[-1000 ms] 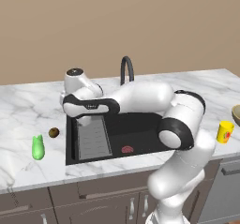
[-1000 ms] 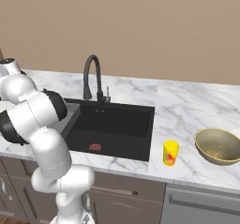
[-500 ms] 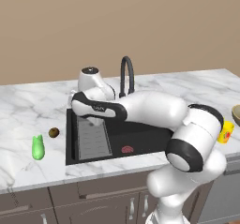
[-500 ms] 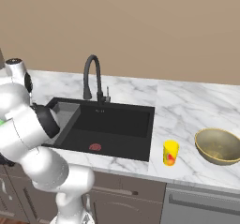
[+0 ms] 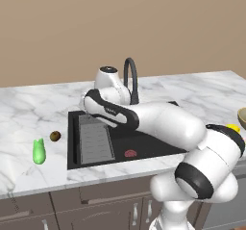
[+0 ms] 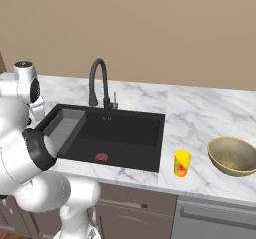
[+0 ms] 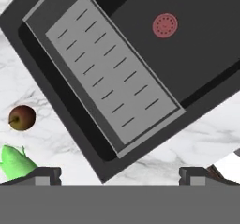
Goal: Remove the corn and apple from the sink. Then move the bowl and cup from the counter to the sink for washing.
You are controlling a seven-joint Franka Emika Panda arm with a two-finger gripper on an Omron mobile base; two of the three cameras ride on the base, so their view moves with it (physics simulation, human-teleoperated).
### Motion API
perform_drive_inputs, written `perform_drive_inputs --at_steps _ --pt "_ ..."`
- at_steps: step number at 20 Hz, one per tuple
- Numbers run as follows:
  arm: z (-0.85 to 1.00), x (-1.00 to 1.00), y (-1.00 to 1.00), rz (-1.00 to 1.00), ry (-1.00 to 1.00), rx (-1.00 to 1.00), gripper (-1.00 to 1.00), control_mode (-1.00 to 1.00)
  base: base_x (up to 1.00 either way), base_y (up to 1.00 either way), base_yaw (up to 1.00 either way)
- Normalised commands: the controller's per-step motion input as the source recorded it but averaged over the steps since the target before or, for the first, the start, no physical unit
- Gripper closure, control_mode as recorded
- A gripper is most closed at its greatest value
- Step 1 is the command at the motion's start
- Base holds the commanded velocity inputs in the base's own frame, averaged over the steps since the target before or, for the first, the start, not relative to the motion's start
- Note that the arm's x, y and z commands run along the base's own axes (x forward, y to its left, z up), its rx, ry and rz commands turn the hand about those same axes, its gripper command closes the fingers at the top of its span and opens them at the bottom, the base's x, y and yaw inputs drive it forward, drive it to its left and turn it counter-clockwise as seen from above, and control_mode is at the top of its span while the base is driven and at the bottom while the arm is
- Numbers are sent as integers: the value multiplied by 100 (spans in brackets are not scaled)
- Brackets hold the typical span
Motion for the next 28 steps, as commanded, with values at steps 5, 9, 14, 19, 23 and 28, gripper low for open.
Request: perform_drive_inputs --at_steps 5,9,14,19,23,28 --pt "12 -20 -38 23 4 -3 -100 -100 0 0 0" --pt "10 -22 -38 26 3 -4 -100 -100 0 0 0" --pt "9 -24 -38 24 2 -3 -100 -100 0 0 0" --pt "7 -24 -39 15 0 -3 -100 -100 0 0 0" --pt "8 -21 -42 10 0 -3 -100 -100 0 0 0" --pt "7 -20 -42 6 0 -3 -100 -100 0 0 0"
